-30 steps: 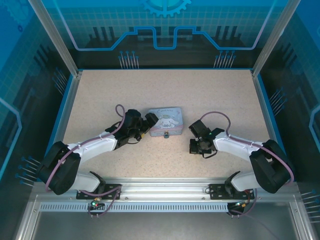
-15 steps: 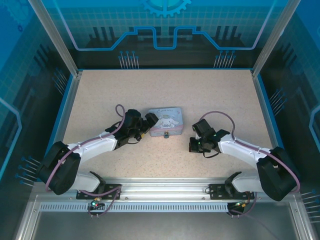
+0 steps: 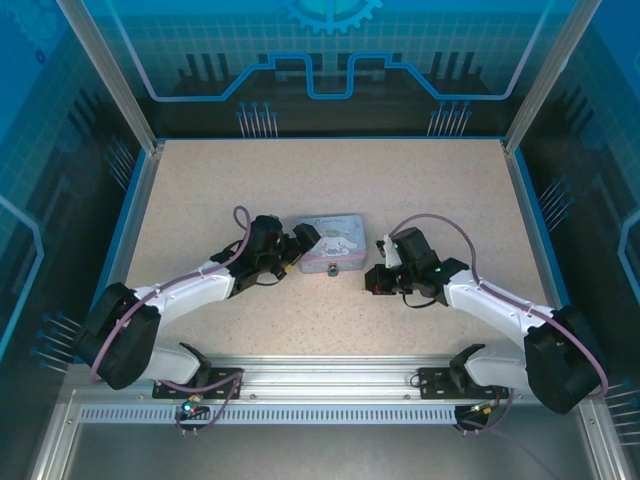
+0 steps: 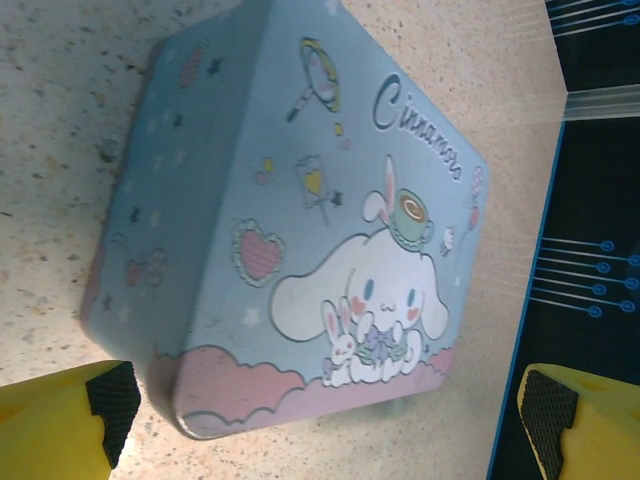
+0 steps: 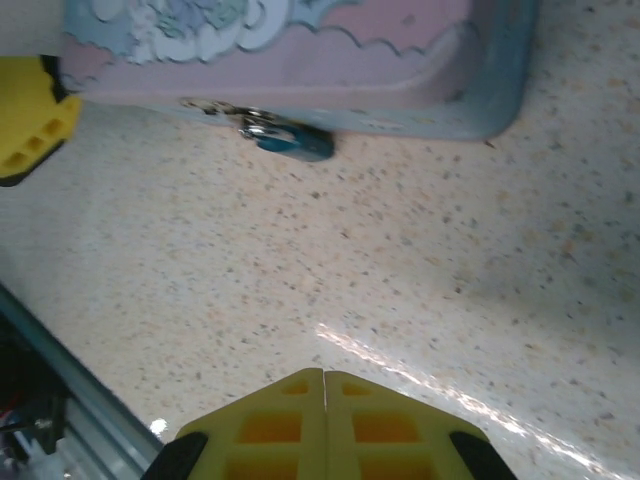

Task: Unlock the padlock with the key

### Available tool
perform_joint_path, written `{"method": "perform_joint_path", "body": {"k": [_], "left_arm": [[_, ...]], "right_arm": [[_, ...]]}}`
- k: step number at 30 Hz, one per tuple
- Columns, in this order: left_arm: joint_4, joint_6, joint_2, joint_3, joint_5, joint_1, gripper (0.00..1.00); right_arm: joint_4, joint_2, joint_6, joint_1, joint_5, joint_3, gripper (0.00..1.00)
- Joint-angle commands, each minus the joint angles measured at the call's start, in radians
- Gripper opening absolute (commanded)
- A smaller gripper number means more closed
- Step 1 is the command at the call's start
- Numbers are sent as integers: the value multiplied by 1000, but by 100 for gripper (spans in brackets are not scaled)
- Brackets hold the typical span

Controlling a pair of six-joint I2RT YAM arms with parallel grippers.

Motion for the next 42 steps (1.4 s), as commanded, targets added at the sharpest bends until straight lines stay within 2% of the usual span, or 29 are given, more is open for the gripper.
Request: {"method": "perform_joint_path", "body": {"k": [1,4,12,13,14,15,17,23,29,42], "left_arm": [[0,29,12,31,40,6,99],[0,30,12,30,43,7,99],[8,19,29,24,51,6,99],[7,19,33,24,52,6,99],[8,18,34,24,53,6,99],[9,19,37,23,55,6,99],[8,19,37,21,59,7,99],[10,20,37,22,57,6,99],[16,17,45,22,58,6,99],[7,17,31,10,44,6,99]], "right_arm": [[80,-14,-11,-29,-119,19,0],[82,-6,-12,-35,-142,19,0],[12,55,-33,-22,-16,-18,0],[7,64,-33,-21,5,-29,13],[2,69,-32,-21,22,-37,35],[1,70,-33,-21,39,-47,51],[-12,63,-28,-21,74,-59,59],[-89,40,-28,-23,131,-53,60],[-184,43,-17,-4,205,-25,57],[-158,96,18,55,200,-4,53]]}}
